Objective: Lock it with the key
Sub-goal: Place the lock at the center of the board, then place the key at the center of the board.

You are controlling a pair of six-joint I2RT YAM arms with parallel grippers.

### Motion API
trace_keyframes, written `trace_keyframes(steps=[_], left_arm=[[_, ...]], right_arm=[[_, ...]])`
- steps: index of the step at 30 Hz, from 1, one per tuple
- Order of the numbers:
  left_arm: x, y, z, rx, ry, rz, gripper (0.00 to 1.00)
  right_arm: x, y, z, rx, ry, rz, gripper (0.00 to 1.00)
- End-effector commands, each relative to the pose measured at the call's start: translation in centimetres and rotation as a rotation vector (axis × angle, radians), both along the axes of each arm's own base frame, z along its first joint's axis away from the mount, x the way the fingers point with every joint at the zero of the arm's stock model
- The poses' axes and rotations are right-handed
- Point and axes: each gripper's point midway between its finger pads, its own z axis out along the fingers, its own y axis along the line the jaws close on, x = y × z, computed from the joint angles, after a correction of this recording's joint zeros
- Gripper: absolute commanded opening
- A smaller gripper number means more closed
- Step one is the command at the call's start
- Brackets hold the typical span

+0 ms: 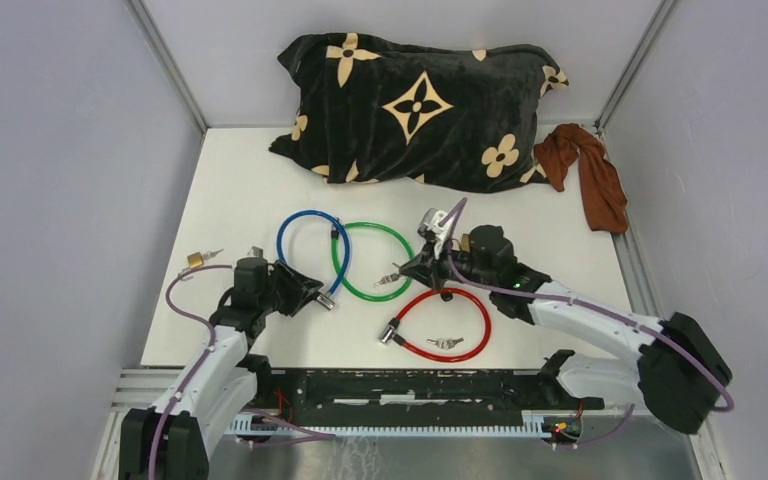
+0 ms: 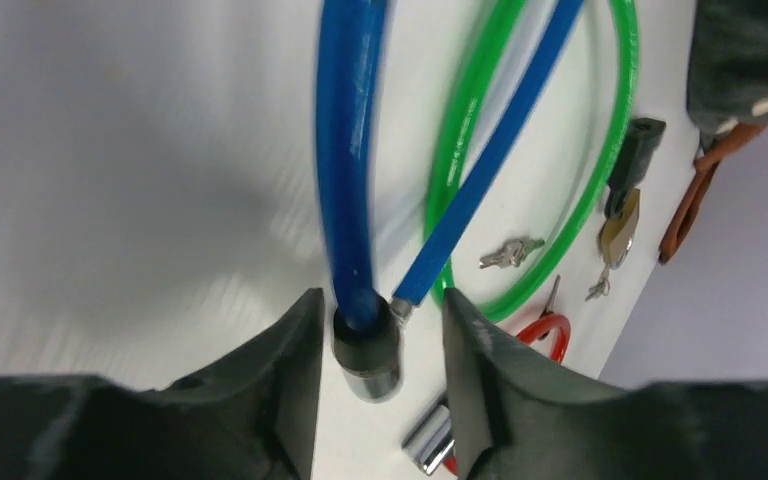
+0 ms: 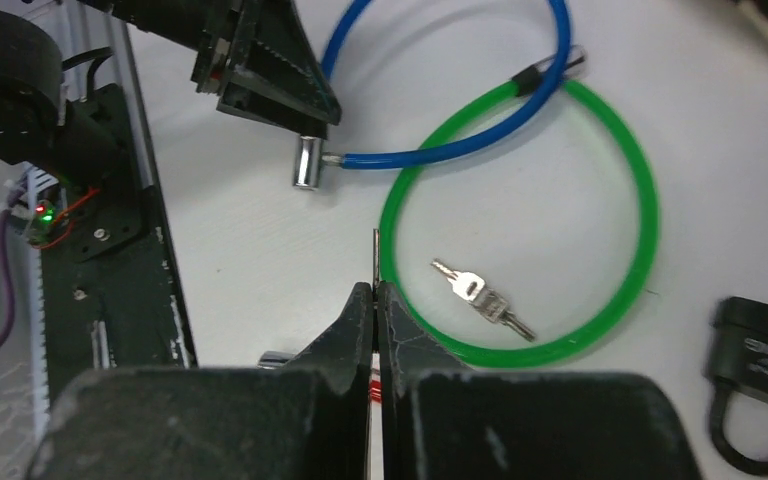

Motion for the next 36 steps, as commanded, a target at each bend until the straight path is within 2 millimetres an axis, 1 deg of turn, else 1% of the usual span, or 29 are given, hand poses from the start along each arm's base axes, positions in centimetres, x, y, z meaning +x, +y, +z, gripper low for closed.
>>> trace_keyframes(steps=[1, 2, 3, 4, 5, 6, 7, 8, 10, 11, 13, 16, 17, 18, 19, 20, 21, 22, 24, 25, 26, 27, 28, 29, 30, 31, 32, 34, 36], left_arm=[[-1.6, 1.8, -1.4, 0.091, 0.095, 0.062, 0.59], [-2.0, 2.2, -1.6, 0.102, 0.108, 0.075, 0.63], [-2.1, 2.5, -1.4, 0.111, 0.109, 0.092, 0.66], [-1.9, 2.7, -0.7, 0.115, 0.088, 0.105, 0.68], [-1.6, 2.9, 0.1, 0.120, 0.065, 0.118, 0.80], [-1.5, 3.2, 0.7, 0.123, 0.055, 0.139, 0.88], [-1.4, 3.5, 1.5, 0.126, 0.043, 0.160, 0.91], [-1.2, 3.8, 2.3, 0.129, 0.029, 0.175, 0.92], [-0.8, 4.2, 4.7, 0.126, -0.029, 0.196, 0.94], [-0.8, 4.5, 6.0, 0.127, -0.056, 0.204, 0.94], [-0.8, 5.0, 8.6, 0.146, -0.125, 0.216, 0.94], [-0.1, 6.2, 13.4, 0.215, -0.290, 0.232, 0.93], [0.1, 6.6, 14.8, 0.249, -0.345, 0.230, 0.93], [0.4, 7.1, 16.0, 0.299, -0.389, 0.227, 0.92], [0.6, 7.8, 17.2, 0.352, -0.426, 0.228, 0.92], [1.0, 8.4, 18.4, 0.414, -0.463, 0.221, 0.92], [1.4, 9.0, 20.1, 0.494, -0.511, 0.204, 0.93], [1.9, 9.7, 21.3, 0.616, -0.552, 0.155, 0.95], [3.0, 11.1, 22.7, 0.818, -0.563, 0.084, 0.99], [3.7, 11.5, 22.7, 0.915, -0.540, 0.012, 1.00], [4.4, 11.8, 22.1, 1.009, -0.501, -0.087, 1.00], [5.0, 12.0, 21.0, 1.094, -0.448, -0.214, 1.00], [5.1, 12.1, 19.0, 1.149, -0.358, -0.367, 1.00], [5.3, 12.4, 17.0, 1.190, -0.263, -0.508, 1.00], [5.2, 13.1, 15.2, 1.214, -0.160, -0.625, 1.00], [5.2, 13.9, 13.7, 1.225, -0.064, -0.734, 1.00], [5.2, 15.1, 11.7, 1.196, 0.053, -0.854, 1.00], [5.5, 18.3, 10.3, 1.146, 0.173, -0.919, 1.00], [5.9, 21.5, 9.4, 1.137, 0.235, -0.973, 1.00]], right_arm=[[-0.5, 6.2, 3.1, 0.133, 0.036, 0.088, 0.00], [-0.3, 8.1, 3.0, 0.129, 0.058, 0.109, 0.00], [-0.3, 10.1, 2.2, 0.112, 0.080, 0.130, 0.00], [0.2, 11.8, 2.3, 0.113, 0.085, 0.135, 0.00], [0.8, 13.5, 1.9, 0.105, 0.102, 0.130, 0.00], [1.6, 14.8, 1.3, 0.103, 0.128, 0.114, 0.00], [2.6, 16.2, 0.8, 0.106, 0.154, 0.095, 0.00], [3.6, 17.1, 0.0, 0.104, 0.179, 0.066, 0.00], [5.6, 18.9, -2.1, 0.093, 0.223, 0.010, 0.00], [6.3, 19.6, -3.0, 0.089, 0.241, -0.010, 0.00], [7.3, 20.9, -4.9, 0.077, 0.275, -0.026, 0.00], [8.4, 23.2, -7.7, 0.023, 0.318, -0.010, 0.00], [8.6, 23.7, -8.4, 0.007, 0.328, -0.001, 0.05], [8.6, 24.2, -9.1, -0.014, 0.340, 0.016, 0.12], [8.6, 24.4, -9.5, -0.034, 0.344, 0.027, 0.20], [8.6, 24.4, -9.7, -0.051, 0.344, 0.030, 0.30], [8.6, 24.3, -9.3, -0.055, 0.332, 0.033, 0.39], [8.6, 24.1, -8.5, -0.056, 0.308, 0.037, 0.45], [8.9, 23.5, -6.4, -0.066, 0.237, 0.041, 0.52], [9.1, 23.0, -5.2, -0.079, 0.196, 0.038, 0.55], [9.1, 22.6, -4.1, -0.087, 0.162, 0.042, 0.57], [9.1, 22.0, -3.0, -0.100, 0.123, 0.041, 0.59], [8.9, 21.3, -1.5, -0.097, 0.086, 0.041, 0.62], [8.5, 20.5, -0.8, -0.101, 0.058, 0.047, 0.64], [8.0, 19.8, 0.5, -0.092, 0.026, 0.060, 0.68], [7.2, 19.2, 0.9, -0.096, 0.002, 0.092, 0.73], [6.4, 18.4, 1.3, -0.103, -0.020, 0.119, 0.82], [5.0, 17.0, 1.5, -0.114, -0.041, 0.154, 0.97], [4.0, 15.7, 1.6, -0.127, -0.071, 0.181, 0.98]])
